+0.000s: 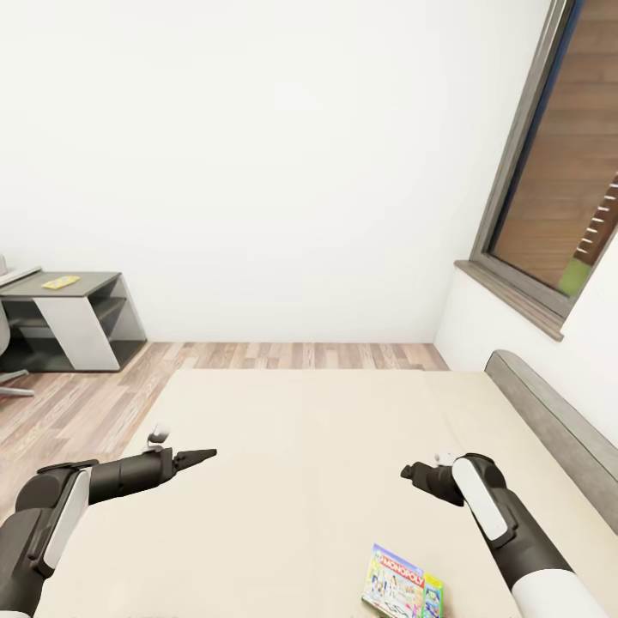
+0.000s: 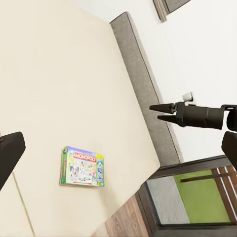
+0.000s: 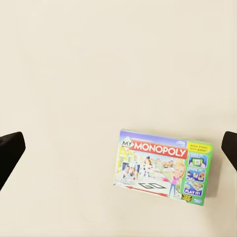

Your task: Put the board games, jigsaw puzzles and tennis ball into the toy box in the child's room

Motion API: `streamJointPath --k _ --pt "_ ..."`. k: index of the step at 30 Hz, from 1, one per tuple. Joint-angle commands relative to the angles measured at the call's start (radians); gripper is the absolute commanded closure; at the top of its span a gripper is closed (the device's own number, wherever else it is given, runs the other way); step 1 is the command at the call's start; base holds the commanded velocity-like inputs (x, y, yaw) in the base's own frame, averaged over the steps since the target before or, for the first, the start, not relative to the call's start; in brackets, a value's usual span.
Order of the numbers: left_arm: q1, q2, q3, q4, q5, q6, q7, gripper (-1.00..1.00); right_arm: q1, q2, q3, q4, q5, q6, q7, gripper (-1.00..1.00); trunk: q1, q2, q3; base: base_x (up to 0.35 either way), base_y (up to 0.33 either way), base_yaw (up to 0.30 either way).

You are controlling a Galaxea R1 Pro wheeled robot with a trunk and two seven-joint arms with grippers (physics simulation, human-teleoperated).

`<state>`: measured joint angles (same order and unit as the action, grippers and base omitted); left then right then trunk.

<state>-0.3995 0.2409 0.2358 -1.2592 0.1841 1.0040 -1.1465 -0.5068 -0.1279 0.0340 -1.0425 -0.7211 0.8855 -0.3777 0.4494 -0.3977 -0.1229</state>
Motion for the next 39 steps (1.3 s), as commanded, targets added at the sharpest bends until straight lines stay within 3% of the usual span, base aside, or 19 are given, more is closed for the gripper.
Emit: streamJointPath --k 1,32,39 --pt "-0.001 0.000 0.000 0.000 0.001 0.005 -0.002 -1.00 -0.001 -0.003 0.003 -0.001 -0.011 0.001 -0.010 -1.00 0.001 -0.002 -0.004 0.000 0.000 0.000" --pt "-0.001 0.000 0.000 -0.003 0.003 0.007 -0.003 -1.00 -0.002 -0.001 0.001 0.003 -0.010 0.001 -0.010 -1.00 0.001 -0.002 -0.055 0.000 0.000 0.000" --pt "-0.001 0.004 0.000 -0.003 0.004 0.005 -0.004 -1.00 -0.002 -0.005 0.003 0.007 -0.010 -0.031 -0.010 -1.00 0.001 -0.002 -0.067 0.000 0.000 0.000"
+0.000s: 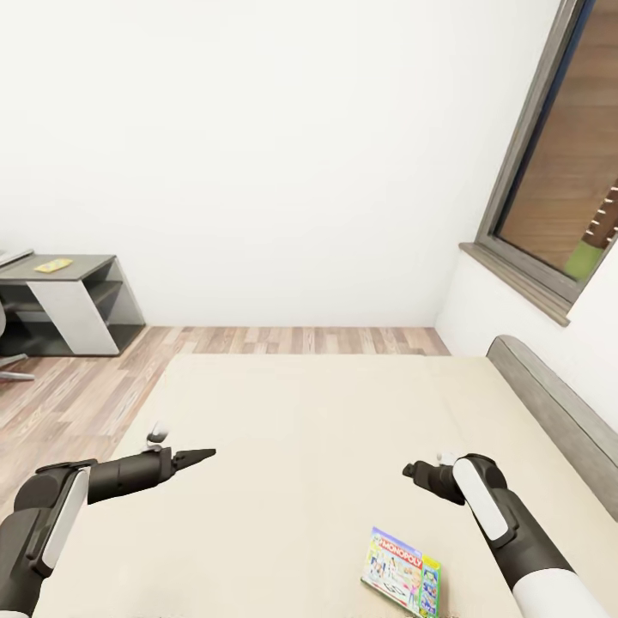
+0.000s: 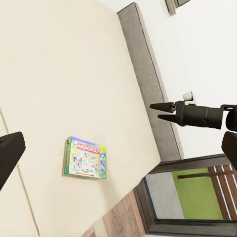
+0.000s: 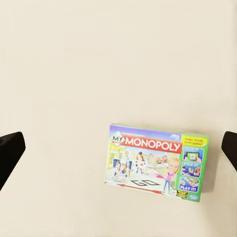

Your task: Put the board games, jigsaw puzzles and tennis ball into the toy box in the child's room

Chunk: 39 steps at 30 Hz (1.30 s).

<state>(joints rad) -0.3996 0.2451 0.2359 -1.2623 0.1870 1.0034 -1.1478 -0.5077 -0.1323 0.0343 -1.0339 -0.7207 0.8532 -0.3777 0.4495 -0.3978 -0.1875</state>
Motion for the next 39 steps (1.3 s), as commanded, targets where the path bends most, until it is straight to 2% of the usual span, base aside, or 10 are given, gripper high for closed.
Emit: streamJointPath --k 1,10,39 --pt "-0.001 0.000 0.000 0.000 0.001 0.005 -0.002 -1.00 -0.001 -0.002 0.003 -0.001 -0.011 -0.002 -0.010 -1.00 0.001 -0.002 -0.004 0.000 0.000 0.000" --pt "-0.001 0.003 0.001 -0.004 0.000 0.006 -0.004 -1.00 -0.001 0.008 0.006 0.003 -0.010 -0.021 -0.011 -1.00 0.001 -0.002 -0.019 0.000 0.000 0.000" --pt "-0.005 0.006 0.003 -0.002 -0.001 0.009 -0.006 -1.00 -0.001 0.011 0.010 -0.001 -0.011 -0.025 -0.011 -1.00 0.001 -0.002 -0.066 0.000 0.000 0.000"
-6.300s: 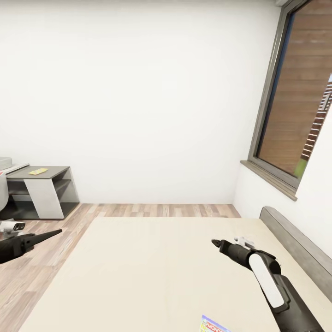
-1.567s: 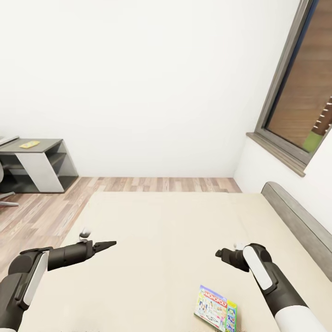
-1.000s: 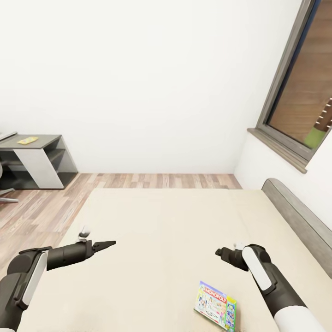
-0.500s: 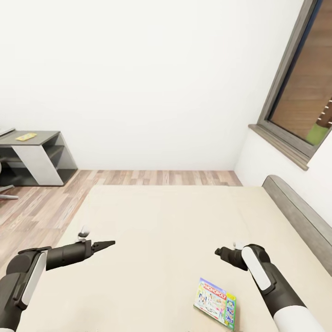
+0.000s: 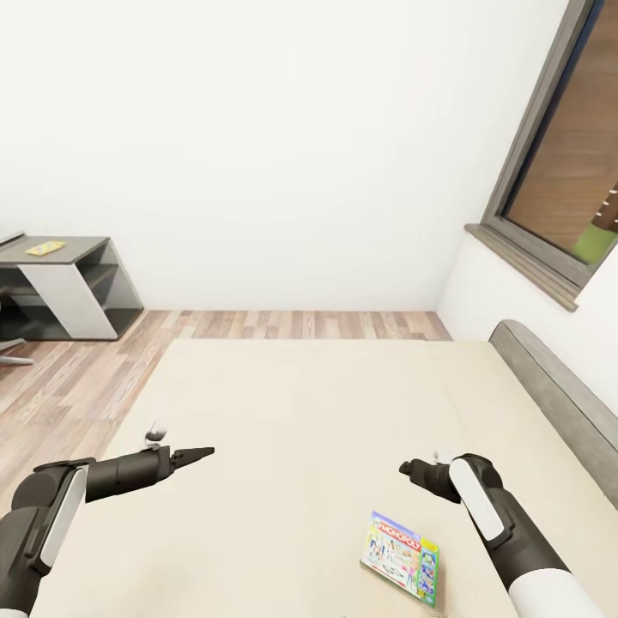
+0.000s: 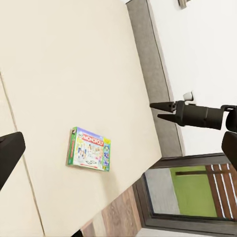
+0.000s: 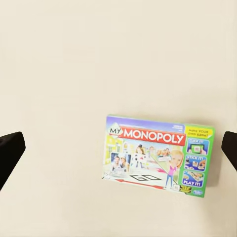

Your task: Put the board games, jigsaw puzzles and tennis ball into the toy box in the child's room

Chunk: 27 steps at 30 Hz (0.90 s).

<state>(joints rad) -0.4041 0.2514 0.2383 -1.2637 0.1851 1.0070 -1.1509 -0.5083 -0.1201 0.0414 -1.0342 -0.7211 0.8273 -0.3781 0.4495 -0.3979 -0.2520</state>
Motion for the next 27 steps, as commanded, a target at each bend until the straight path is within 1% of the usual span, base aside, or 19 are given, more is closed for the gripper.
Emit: streamJointPath --k 1,10,16,20,27 --pt "-0.001 0.000 0.001 0.000 0.000 0.005 -0.002 -1.00 -0.001 -0.001 0.003 -0.002 -0.011 0.001 -0.010 -1.00 0.001 -0.002 -0.004 0.000 0.000 0.000" --pt "-0.001 -0.006 0.000 0.003 0.003 0.004 -0.004 -1.00 -0.001 -0.002 0.005 0.001 -0.009 0.000 -0.010 -1.00 0.001 -0.002 -0.018 0.000 0.000 0.000" --pt "-0.001 -0.008 -0.002 -0.002 0.004 0.004 -0.005 -1.00 0.000 -0.016 0.001 0.000 -0.010 -0.013 -0.007 -1.00 0.001 -0.002 -0.028 0.000 0.000 0.000" --pt "-0.001 -0.007 -0.002 -0.003 0.004 0.005 -0.005 -1.00 0.000 -0.007 0.003 0.000 -0.009 -0.019 -0.009 -1.00 0.001 -0.002 -0.035 0.000 0.000 0.000" --pt "-0.001 -0.008 -0.002 -0.003 0.003 0.007 -0.003 -1.00 0.000 -0.005 0.004 0.002 -0.009 -0.020 -0.010 -1.00 0.001 -0.002 -0.047 0.000 0.000 0.000"
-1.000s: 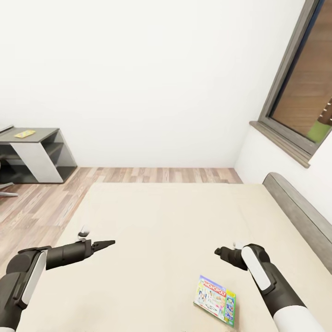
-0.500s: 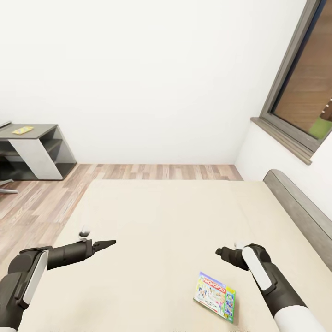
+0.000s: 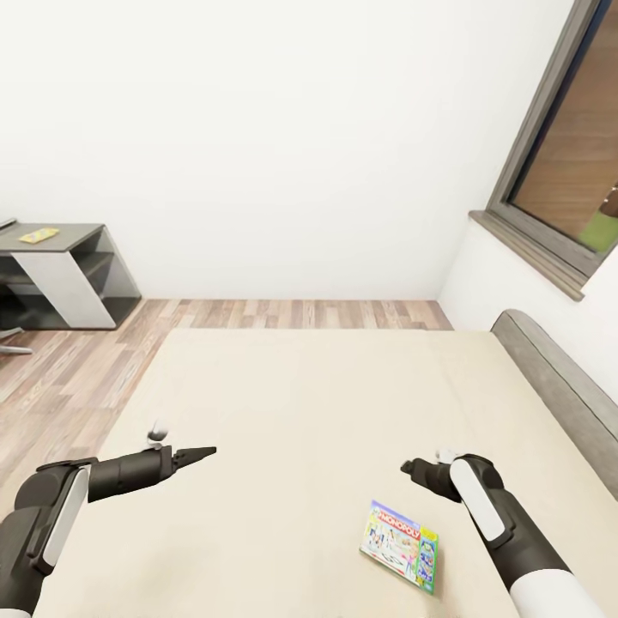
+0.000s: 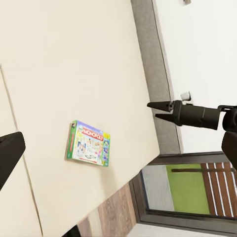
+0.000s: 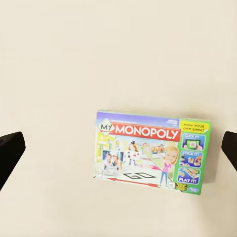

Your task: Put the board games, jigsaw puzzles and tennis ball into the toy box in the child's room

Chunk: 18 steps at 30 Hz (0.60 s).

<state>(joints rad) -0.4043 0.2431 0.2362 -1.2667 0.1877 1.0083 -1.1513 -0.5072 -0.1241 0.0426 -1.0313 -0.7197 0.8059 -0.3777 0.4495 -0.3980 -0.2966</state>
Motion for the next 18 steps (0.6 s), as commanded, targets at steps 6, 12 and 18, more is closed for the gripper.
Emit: streamJointPath --k 6,12,18 --pt "-0.001 -0.001 0.000 0.000 0.001 0.006 -0.002 -1.00 -0.001 -0.016 -0.005 0.001 -0.012 -0.004 -0.006 -1.00 0.000 -0.002 -0.012 0.000 0.000 0.000" --pt "-0.001 -0.002 0.000 0.000 0.001 0.006 -0.005 -1.00 -0.001 -0.017 -0.008 0.002 -0.012 -0.005 -0.006 -1.00 0.000 -0.002 -0.022 0.000 0.000 0.000" --pt "-0.001 -0.006 -0.003 -0.004 0.008 0.025 -0.030 -1.00 -0.001 -0.017 -0.009 0.002 -0.013 -0.037 -0.004 -1.00 0.000 -0.002 -0.032 0.000 0.000 0.000"
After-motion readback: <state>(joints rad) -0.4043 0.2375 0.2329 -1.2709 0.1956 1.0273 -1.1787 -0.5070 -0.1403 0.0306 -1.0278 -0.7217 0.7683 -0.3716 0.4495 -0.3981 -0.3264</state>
